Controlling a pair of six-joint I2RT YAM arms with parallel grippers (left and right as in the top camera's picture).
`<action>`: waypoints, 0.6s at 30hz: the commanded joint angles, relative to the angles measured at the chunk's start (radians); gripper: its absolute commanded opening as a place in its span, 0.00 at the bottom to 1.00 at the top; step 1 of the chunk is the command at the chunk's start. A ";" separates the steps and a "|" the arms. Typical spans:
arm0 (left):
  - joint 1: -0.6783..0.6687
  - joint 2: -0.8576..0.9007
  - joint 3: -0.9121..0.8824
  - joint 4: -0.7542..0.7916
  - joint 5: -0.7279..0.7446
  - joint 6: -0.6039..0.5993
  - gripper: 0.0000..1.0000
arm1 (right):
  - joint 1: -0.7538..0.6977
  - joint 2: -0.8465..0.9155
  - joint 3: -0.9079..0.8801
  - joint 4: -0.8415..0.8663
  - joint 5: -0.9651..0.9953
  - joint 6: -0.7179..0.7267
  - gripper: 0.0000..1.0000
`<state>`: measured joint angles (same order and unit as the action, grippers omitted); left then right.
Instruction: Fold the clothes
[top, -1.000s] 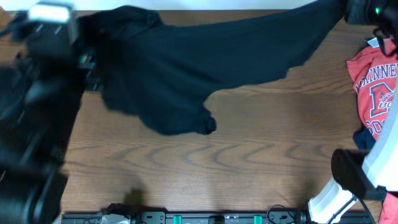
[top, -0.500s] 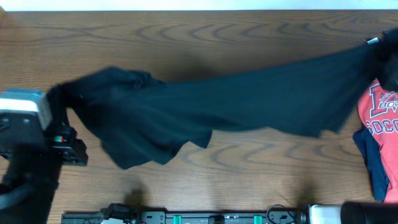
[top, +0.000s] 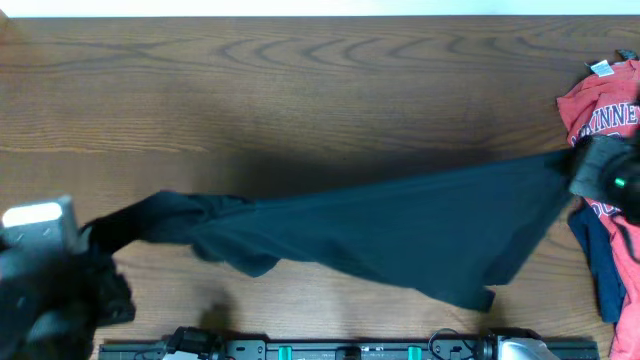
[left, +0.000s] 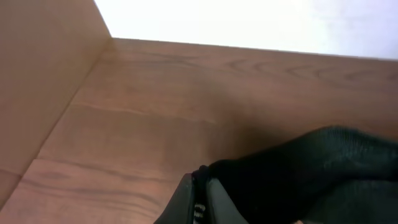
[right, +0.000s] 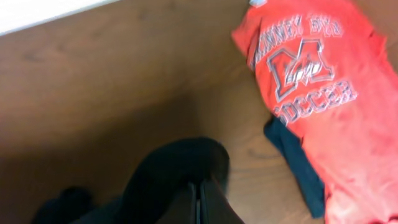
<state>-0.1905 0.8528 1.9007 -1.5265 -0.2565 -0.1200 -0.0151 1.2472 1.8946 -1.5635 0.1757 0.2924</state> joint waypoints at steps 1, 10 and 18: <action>0.021 -0.032 0.096 -0.057 -0.082 -0.073 0.06 | 0.003 -0.050 -0.129 0.050 0.062 0.044 0.01; 0.123 -0.039 0.183 -0.163 0.052 -0.147 0.06 | 0.003 -0.062 -0.351 0.195 0.022 0.044 0.01; 0.171 0.006 0.074 -0.132 0.003 -0.144 0.06 | 0.003 -0.050 -0.384 0.307 0.022 0.043 0.01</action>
<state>-0.0322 0.8230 2.0216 -1.6093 -0.1513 -0.2550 -0.0101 1.1885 1.5135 -1.2865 0.1074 0.3157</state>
